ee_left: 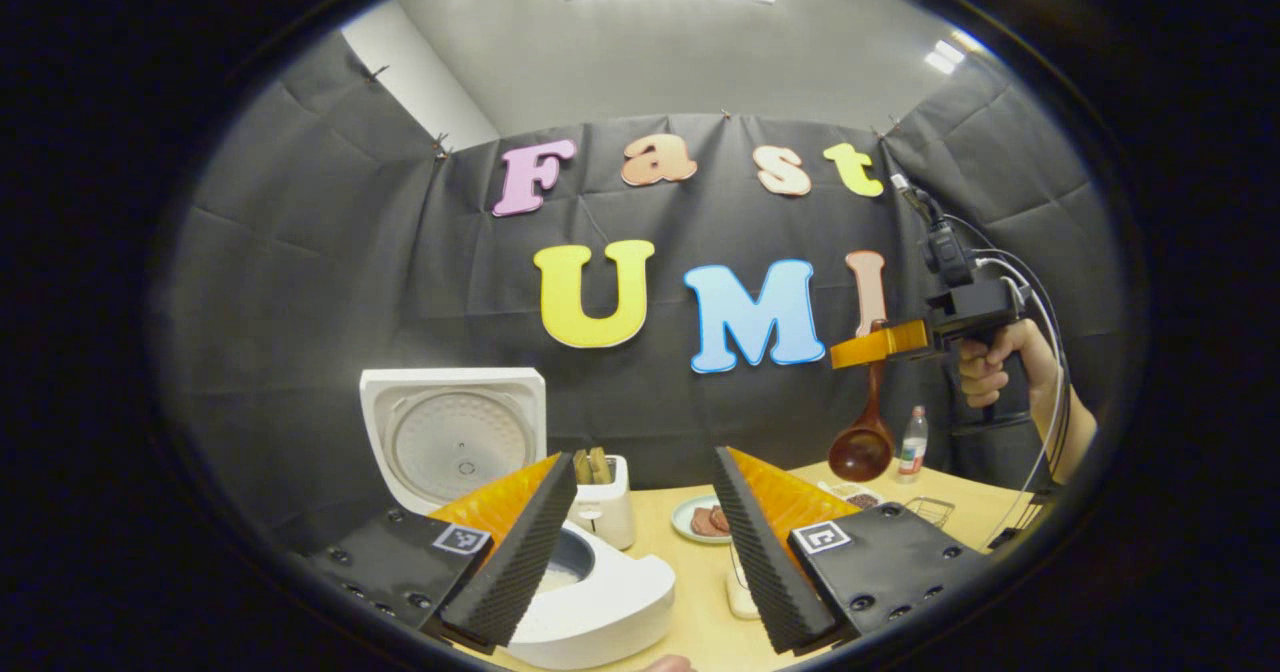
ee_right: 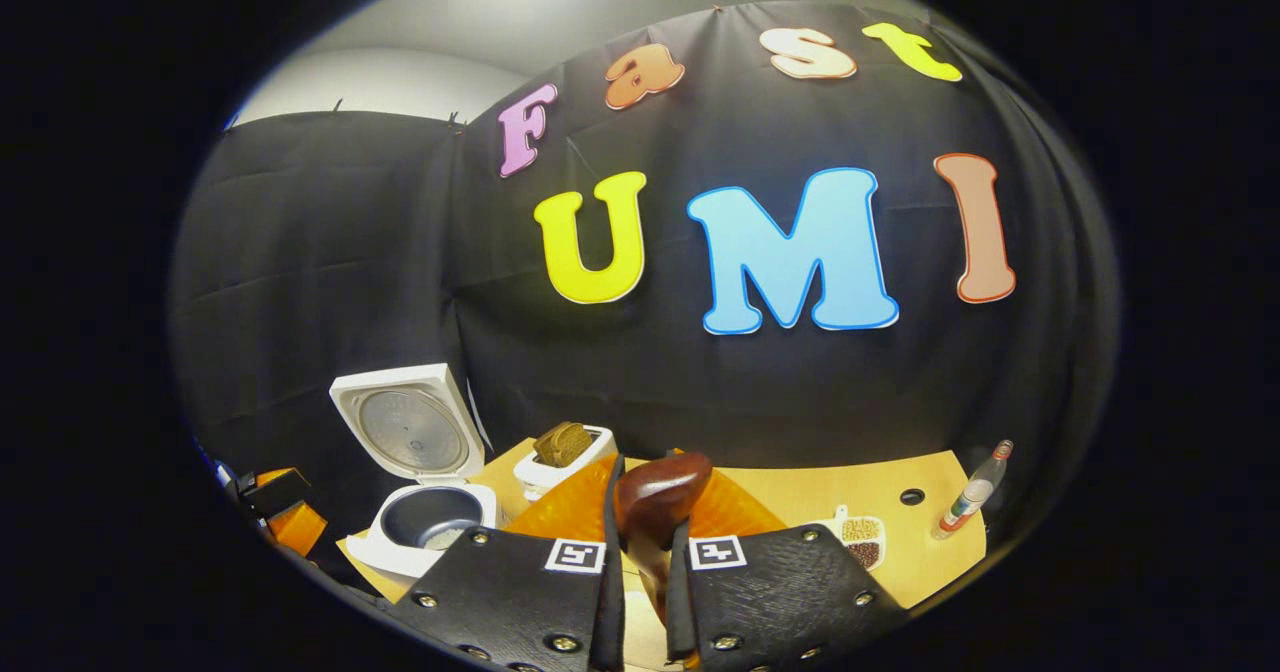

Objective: Close the left gripper, press the button to open the rice cooker; take a wooden spoon from the chopstick holder with the right hand, scoop a spoonful of rice and pour it into the rice cooker, then put the wooden spoon back into the chopstick holder.

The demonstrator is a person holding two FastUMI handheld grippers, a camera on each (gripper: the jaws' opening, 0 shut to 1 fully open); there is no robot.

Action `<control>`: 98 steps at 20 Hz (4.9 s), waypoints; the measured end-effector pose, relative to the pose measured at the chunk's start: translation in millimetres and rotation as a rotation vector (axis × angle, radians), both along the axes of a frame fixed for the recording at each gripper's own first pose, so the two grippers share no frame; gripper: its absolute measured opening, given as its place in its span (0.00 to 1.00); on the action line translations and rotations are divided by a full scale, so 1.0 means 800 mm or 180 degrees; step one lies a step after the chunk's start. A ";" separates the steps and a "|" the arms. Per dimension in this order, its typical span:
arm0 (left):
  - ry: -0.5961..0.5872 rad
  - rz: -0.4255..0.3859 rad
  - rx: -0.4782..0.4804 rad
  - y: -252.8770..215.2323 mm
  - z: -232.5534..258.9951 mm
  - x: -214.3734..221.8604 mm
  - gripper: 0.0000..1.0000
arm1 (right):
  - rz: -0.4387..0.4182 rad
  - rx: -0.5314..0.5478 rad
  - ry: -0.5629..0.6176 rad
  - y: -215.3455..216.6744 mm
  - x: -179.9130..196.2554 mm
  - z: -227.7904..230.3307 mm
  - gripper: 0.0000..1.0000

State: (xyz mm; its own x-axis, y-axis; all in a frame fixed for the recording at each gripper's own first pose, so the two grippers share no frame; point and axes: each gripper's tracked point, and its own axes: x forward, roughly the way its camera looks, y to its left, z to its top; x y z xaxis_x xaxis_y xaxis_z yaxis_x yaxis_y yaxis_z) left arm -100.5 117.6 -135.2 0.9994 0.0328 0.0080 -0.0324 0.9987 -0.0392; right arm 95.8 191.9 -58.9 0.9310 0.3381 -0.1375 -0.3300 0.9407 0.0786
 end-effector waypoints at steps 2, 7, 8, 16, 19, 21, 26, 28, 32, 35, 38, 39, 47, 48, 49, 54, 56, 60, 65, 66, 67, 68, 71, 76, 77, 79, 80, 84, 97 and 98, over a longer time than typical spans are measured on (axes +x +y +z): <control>0.0034 -0.0019 -0.0004 -0.003 -0.006 0.008 0.95 | -0.0101 0.0006 0.0010 -0.024 0.000 0.000 0.16; 0.0051 -0.0089 -0.0054 -0.013 -0.007 0.025 0.95 | -0.0379 0.0080 0.0004 -0.083 0.005 0.004 0.16; 0.0046 -0.0097 -0.0063 -0.016 -0.009 0.028 0.95 | -0.0422 0.0074 0.0019 -0.091 0.008 0.000 0.16; 0.0086 -0.0161 -0.0050 -0.037 -0.016 0.042 0.95 | -0.0637 0.0179 0.0070 -0.164 0.002 -0.026 0.16; 0.0082 -0.0179 -0.0087 -0.040 -0.017 0.047 0.95 | -0.0733 0.0305 0.0101 -0.202 -0.008 -0.042 0.16; 0.0091 -0.0181 -0.0098 -0.041 -0.020 0.054 0.95 | -0.0854 0.0369 0.0097 -0.228 -0.013 -0.049 0.16; 0.0129 -0.0253 -0.0129 -0.058 -0.027 0.067 0.95 | -0.0979 0.0522 0.0116 -0.261 -0.030 -0.067 0.16; 0.0129 -0.0276 -0.0137 -0.065 -0.029 0.068 0.95 | -0.1003 0.0564 0.0127 -0.266 -0.033 -0.074 0.16; 0.0119 -0.0302 -0.0169 -0.070 -0.028 0.067 0.95 | -0.0990 0.0604 0.0157 -0.271 -0.035 -0.092 0.17; 0.0109 -0.0326 -0.0149 -0.075 -0.025 0.068 0.95 | -0.1026 0.0640 0.0168 -0.272 -0.032 -0.108 0.17; 0.0124 -0.0347 -0.0126 -0.078 -0.027 0.068 0.95 | -0.1046 0.0667 0.0164 -0.272 -0.030 -0.119 0.16; 0.0132 -0.0347 -0.0123 -0.078 -0.028 0.069 0.95 | -0.1046 0.0691 0.0182 -0.273 -0.038 -0.125 0.16; 0.0181 -0.0319 -0.0106 -0.069 -0.033 0.069 0.95 | -0.1081 0.0670 0.0339 -0.268 -0.025 -0.167 0.16; 0.0185 -0.0316 -0.0098 -0.069 -0.033 0.069 0.95 | -0.1079 0.0691 0.0347 -0.266 -0.023 -0.169 0.16; 0.0190 -0.0310 -0.0095 -0.068 -0.034 0.068 0.95 | -0.1096 0.0685 0.0352 -0.266 -0.021 -0.174 0.16; 0.0236 -0.0293 -0.0181 -0.059 -0.037 0.069 0.95 | -0.1116 0.0701 0.0475 -0.256 -0.015 -0.204 0.17; 0.0243 -0.0297 -0.0218 -0.060 -0.038 0.069 0.95 | -0.1145 0.0729 0.0496 -0.256 -0.013 -0.214 0.17; 0.0234 -0.0302 -0.0196 -0.062 -0.035 0.069 0.94 | -0.1212 0.0718 0.0514 -0.258 -0.011 -0.231 0.17; 0.0222 -0.0355 -0.0205 -0.072 -0.034 0.071 0.94 | -0.1223 0.0817 0.0512 -0.255 -0.009 -0.241 0.17; 0.0218 -0.0364 -0.0205 -0.075 -0.034 0.071 0.94 | -0.1234 0.0836 0.0507 -0.256 -0.010 -0.242 0.17; 0.0222 -0.0372 -0.0200 -0.076 -0.035 0.071 0.94 | -0.1252 0.0842 0.0510 -0.256 -0.015 -0.241 0.17; 0.0225 -0.0375 -0.0195 -0.076 -0.036 0.072 0.94 | -0.1270 0.0826 0.0517 -0.258 -0.016 -0.243 0.17; 0.0221 -0.0371 -0.0226 -0.074 -0.036 0.072 0.95 | -0.1312 0.0744 0.0548 -0.263 -0.013 -0.257 0.18; 0.0227 -0.0364 -0.0254 -0.073 -0.042 0.073 0.95 | -0.1384 0.0754 0.0552 -0.284 -0.015 -0.260 0.29; 0.0234 -0.0364 -0.0263 -0.072 -0.044 0.074 0.95 | -0.1455 0.0636 0.0467 -0.298 -0.017 -0.256 0.31; 0.0248 -0.0365 -0.0284 -0.072 -0.046 0.075 0.94 | -0.1505 0.0540 0.0377 -0.308 -0.024 -0.239 0.43; 0.0248 -0.0356 -0.0294 -0.070 -0.046 0.076 0.95 | -0.1564 0.0488 0.0330 -0.319 -0.029 -0.232 0.54; 0.0227 -0.0310 -0.0306 -0.063 -0.040 0.082 0.95 | -0.1691 0.0358 0.0147 -0.349 -0.046 -0.200 0.76; 0.0098 0.0504 -0.0205 0.117 0.086 0.153 0.98 | -0.1577 0.0165 -0.0121 -0.362 -0.093 -0.162 0.94; 0.0126 0.0586 -0.0183 0.137 0.094 0.161 0.99 | -0.1561 0.0159 -0.0114 -0.360 -0.094 -0.163 0.94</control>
